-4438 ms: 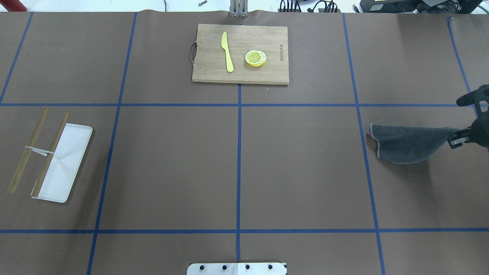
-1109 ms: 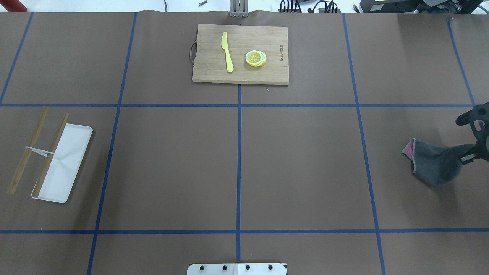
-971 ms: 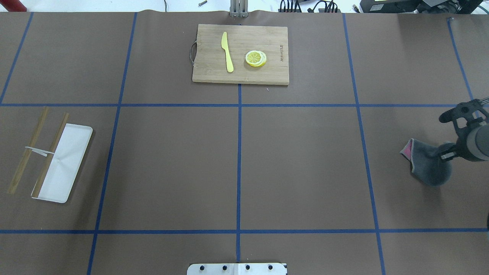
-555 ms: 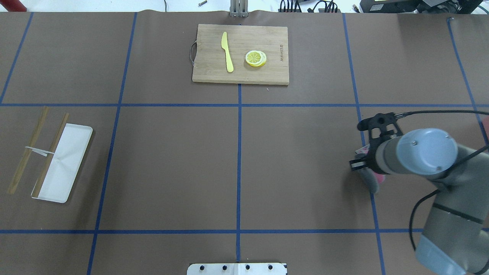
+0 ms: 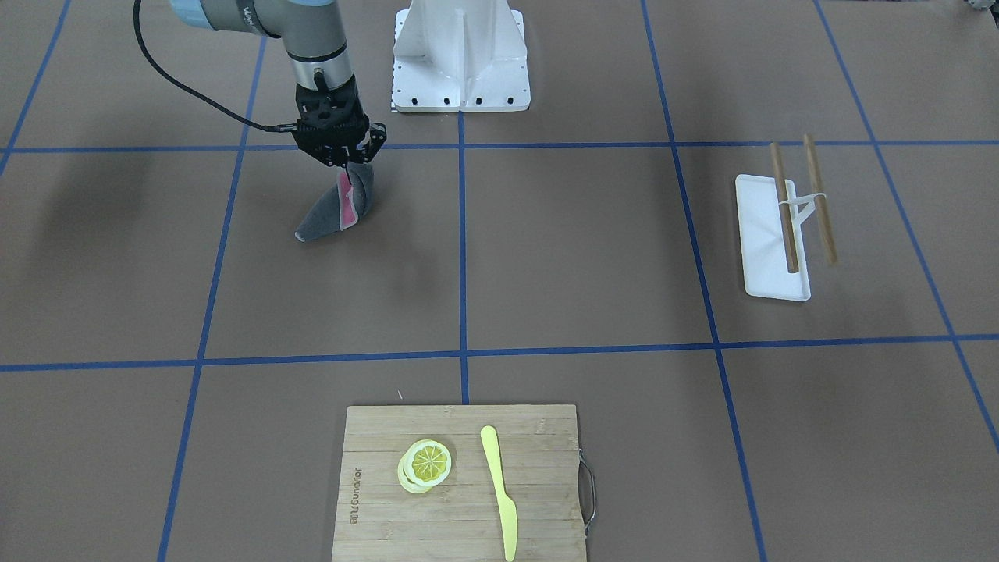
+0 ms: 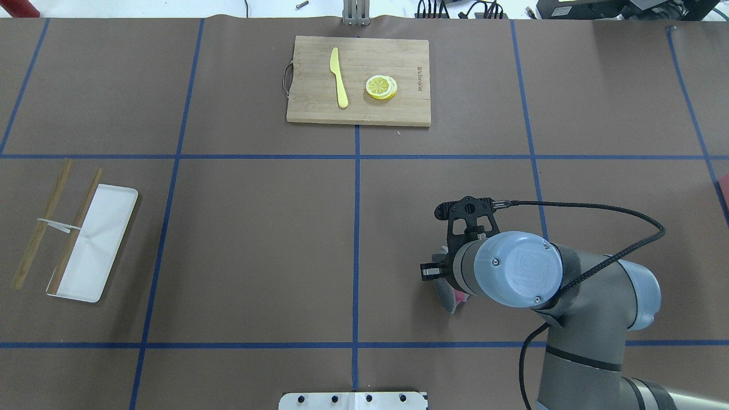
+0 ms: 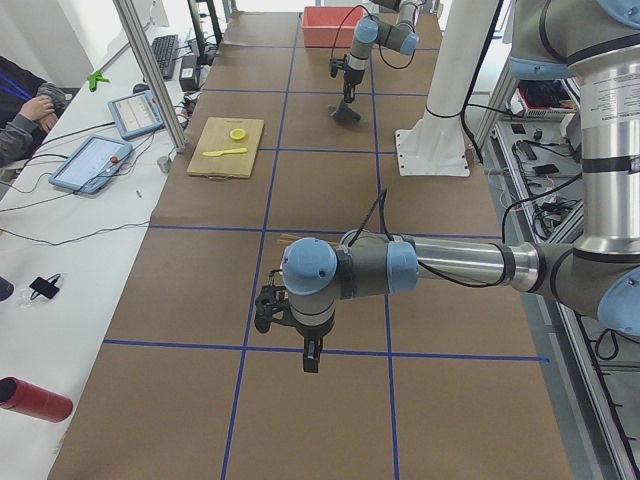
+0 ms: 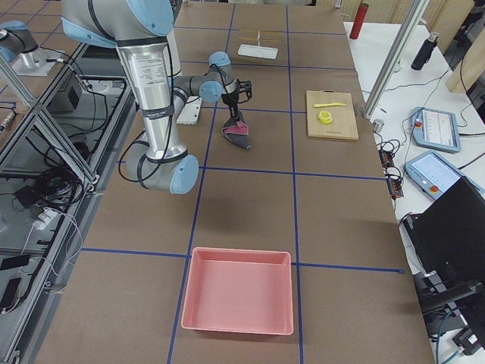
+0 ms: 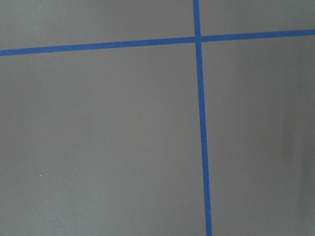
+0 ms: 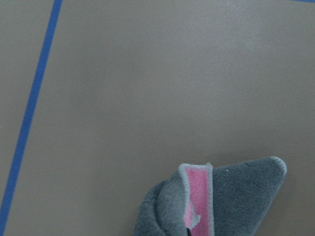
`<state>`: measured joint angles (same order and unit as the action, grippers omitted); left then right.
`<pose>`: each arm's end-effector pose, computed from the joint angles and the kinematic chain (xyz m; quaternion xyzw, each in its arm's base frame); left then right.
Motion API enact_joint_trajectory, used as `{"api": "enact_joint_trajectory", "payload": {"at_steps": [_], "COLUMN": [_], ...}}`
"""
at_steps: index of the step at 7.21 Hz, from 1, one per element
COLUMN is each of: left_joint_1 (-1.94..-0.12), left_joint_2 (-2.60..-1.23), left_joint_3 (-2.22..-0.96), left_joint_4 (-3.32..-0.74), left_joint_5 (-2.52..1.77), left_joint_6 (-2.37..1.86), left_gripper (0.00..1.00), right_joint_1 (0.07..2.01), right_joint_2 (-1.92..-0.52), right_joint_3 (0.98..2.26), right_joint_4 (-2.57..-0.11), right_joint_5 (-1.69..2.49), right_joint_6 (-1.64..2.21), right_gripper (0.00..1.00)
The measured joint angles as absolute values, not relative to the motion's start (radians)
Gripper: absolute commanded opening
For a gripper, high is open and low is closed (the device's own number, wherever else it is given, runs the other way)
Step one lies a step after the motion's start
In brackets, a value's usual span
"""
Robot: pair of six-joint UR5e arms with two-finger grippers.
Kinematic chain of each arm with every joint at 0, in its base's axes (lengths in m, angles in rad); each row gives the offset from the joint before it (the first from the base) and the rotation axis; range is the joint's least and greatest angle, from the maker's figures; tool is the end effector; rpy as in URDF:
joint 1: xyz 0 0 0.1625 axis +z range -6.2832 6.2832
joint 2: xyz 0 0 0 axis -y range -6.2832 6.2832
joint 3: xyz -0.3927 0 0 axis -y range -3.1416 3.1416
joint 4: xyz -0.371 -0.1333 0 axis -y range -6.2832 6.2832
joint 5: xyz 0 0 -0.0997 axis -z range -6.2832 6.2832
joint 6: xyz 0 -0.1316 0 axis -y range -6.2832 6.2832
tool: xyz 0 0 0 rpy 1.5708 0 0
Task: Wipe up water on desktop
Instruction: 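Wipe the cloth back and forth over the wet spot with the right gripper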
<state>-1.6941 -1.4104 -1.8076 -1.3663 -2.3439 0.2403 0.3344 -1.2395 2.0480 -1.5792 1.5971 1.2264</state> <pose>-0.0895 -0.3860 0.6280 0.0097 0.3807 0.0300 0.9241 -0.4748 -0.3024 0.2856 0.1182 -0.3712 -0.0097 0.9209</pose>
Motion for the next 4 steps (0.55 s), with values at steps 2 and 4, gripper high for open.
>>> {"api": "enact_joint_trajectory", "payload": {"at_steps": [2, 4], "left_joint_1": [-1.694, -1.694], "left_joint_2": [-1.411, -1.411], "left_joint_3": [-1.806, -1.806], "left_joint_4": [-1.367, -1.367], "left_joint_5": [-2.344, -2.344], "left_joint_6": [0.241, 0.242], "left_gripper": [0.99, 0.99], "right_joint_1": [0.362, 0.401], "right_joint_2": [-1.335, -1.516], "right_joint_3": [2.084, 2.152], "right_joint_4": [-1.595, -1.596], "right_joint_5": [1.6, 1.602], "right_joint_6": [1.157, 1.037], "right_gripper": [0.0, 0.0]}}
